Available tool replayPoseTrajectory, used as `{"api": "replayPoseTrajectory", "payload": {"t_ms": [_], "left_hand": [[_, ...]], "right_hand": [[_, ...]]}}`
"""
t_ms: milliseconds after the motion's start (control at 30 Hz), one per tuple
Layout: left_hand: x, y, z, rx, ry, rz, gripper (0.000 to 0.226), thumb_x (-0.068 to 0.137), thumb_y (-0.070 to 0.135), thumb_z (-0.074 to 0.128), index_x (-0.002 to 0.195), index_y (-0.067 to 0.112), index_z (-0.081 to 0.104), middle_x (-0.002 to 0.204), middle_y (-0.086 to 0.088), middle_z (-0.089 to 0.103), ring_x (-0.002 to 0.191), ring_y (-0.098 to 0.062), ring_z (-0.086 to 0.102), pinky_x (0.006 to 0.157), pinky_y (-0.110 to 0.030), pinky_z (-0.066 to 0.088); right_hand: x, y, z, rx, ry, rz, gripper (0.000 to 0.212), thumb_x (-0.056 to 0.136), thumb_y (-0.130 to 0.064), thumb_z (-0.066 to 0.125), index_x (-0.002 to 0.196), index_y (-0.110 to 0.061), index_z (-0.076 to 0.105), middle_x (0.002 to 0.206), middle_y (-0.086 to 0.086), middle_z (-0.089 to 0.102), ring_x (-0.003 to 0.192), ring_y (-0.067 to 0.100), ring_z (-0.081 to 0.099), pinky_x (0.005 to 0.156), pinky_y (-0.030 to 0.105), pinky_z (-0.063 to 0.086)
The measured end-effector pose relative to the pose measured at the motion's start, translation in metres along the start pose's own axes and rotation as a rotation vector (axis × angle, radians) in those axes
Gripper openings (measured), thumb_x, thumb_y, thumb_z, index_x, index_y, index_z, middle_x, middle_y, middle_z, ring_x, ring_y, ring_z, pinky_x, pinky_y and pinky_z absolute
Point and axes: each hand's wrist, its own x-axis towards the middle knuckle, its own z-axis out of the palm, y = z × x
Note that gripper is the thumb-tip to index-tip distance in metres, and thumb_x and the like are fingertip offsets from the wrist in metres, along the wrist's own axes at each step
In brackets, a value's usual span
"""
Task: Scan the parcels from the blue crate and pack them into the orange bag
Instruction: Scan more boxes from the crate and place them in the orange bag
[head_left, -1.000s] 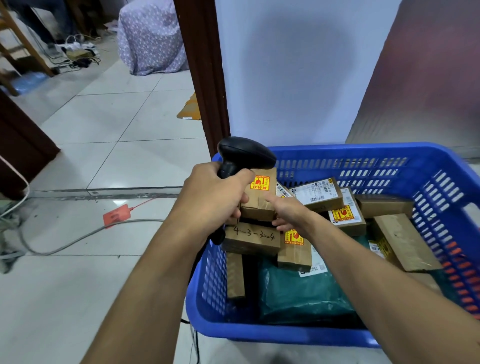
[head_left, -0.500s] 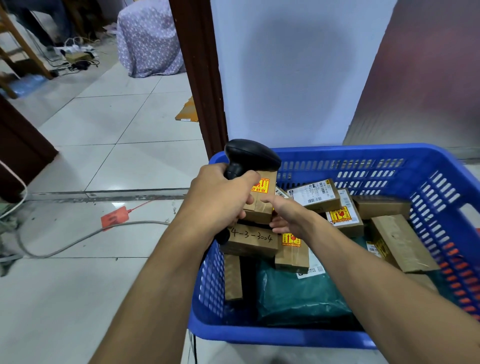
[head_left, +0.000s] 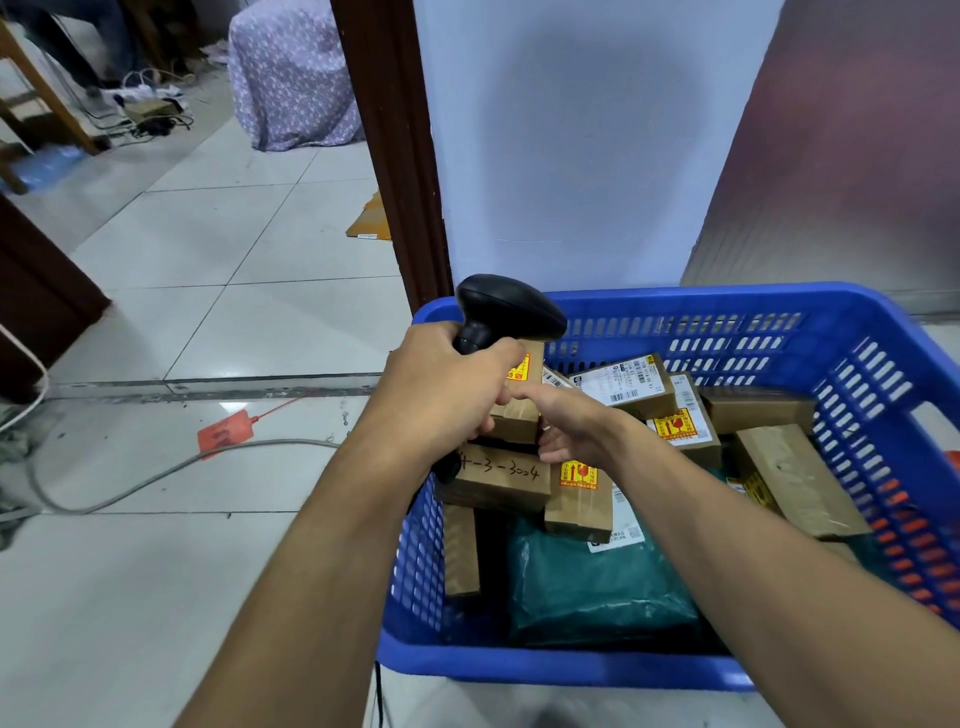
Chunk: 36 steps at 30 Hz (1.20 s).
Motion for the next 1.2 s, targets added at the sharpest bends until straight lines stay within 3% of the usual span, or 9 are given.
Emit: {"api": "replayPoseTrajectory", "payload": {"t_ms": [100,200,500,600,733,833,1033,1133,1200], "left_hand": [[-0.001,0.000,0.000,-0.005,-0.006,-0.006,0.016,0.095,0.034,0.067,0.097,0.019,0.071,0.075,0.000,0.076,0.054,-0.013,0.062,0.063,-0.032,0.055],[0.000,-0.001,-0.002,-0.002,0.000,-0.003,0.015,0.094,0.033,0.066,0.097,0.019,0.072,0.075,0.000,0.076,0.054,-0.012,0.062,0.065,-0.033,0.057],[0.000,0.001,-0.001,-0.011,-0.002,0.018,0.015,0.092,0.033,0.067,0.095,0.019,0.071,0.076,-0.001,0.077,0.054,-0.013,0.063,0.062,-0.031,0.053],[0.000,0.004,-0.002,-0.026,0.010,0.026,0.015,0.092,0.033,0.067,0.094,0.019,0.071,0.078,-0.002,0.077,0.056,-0.014,0.064,0.064,-0.033,0.055],[-0.002,0.015,0.000,-0.067,-0.008,0.045,0.017,0.096,0.034,0.066,0.101,0.018,0.069,0.082,-0.004,0.077,0.059,-0.014,0.064,0.062,-0.031,0.052],[-0.006,0.024,0.006,-0.122,-0.042,0.052,0.016,0.094,0.032,0.068,0.102,0.018,0.069,0.080,-0.006,0.076,0.058,-0.015,0.062,0.058,-0.029,0.051],[-0.016,0.031,0.021,-0.311,-0.040,-0.053,0.019,0.088,0.025,0.072,0.096,0.008,0.066,0.067,-0.005,0.065,0.052,-0.014,0.058,0.052,-0.029,0.049],[-0.023,0.037,0.033,-0.393,-0.040,-0.073,0.017,0.088,0.020,0.072,0.095,0.006,0.064,0.054,0.000,0.059,0.051,-0.016,0.062,0.055,-0.029,0.053],[-0.032,0.045,0.041,-0.453,-0.092,-0.082,0.015,0.091,0.018,0.070,0.095,0.005,0.063,0.059,-0.002,0.057,0.050,-0.015,0.063,0.056,-0.030,0.054]], "right_hand": [[0.007,0.006,-0.004,0.022,0.059,-0.001,0.058,0.099,-0.051,0.057,0.143,-0.015,0.046,0.134,0.016,0.058,0.119,0.031,0.060,0.106,0.043,0.050],[0.012,0.006,-0.001,0.116,0.103,-0.038,0.061,0.096,-0.051,0.061,0.145,-0.016,0.048,0.139,0.016,0.058,0.119,0.031,0.062,0.102,0.041,0.052],[0.013,0.012,0.013,0.046,0.212,-0.078,0.038,0.100,-0.038,0.060,0.128,-0.014,0.049,0.097,0.002,0.067,0.106,0.024,0.065,0.090,0.036,0.050],[0.006,0.014,0.004,0.064,0.177,-0.096,0.046,0.097,-0.043,0.060,0.132,-0.014,0.054,0.107,0.008,0.071,0.099,0.023,0.068,0.074,0.032,0.051],[-0.020,0.009,-0.020,0.072,0.176,-0.158,0.035,0.098,-0.035,0.060,0.127,-0.015,0.060,0.105,0.008,0.075,0.083,0.018,0.069,0.058,0.021,0.050],[-0.052,0.007,-0.044,0.110,0.250,-0.198,0.020,0.096,-0.026,0.065,0.111,-0.012,0.066,0.090,0.005,0.077,0.072,0.017,0.072,0.065,0.026,0.057],[-0.141,0.029,-0.091,-0.013,0.314,-0.250,0.028,0.096,-0.030,0.067,0.120,-0.015,0.069,0.105,0.000,0.079,0.104,0.019,0.072,0.099,0.041,0.053],[-0.193,0.037,-0.105,-0.014,0.374,-0.295,0.026,0.096,-0.021,0.067,0.121,-0.016,0.069,0.101,-0.003,0.079,0.099,0.015,0.074,0.091,0.033,0.055],[-0.234,0.040,-0.112,-0.083,0.447,-0.378,0.021,0.093,-0.017,0.069,0.114,-0.023,0.071,0.099,-0.007,0.078,0.095,0.007,0.071,0.080,0.023,0.050]]}}
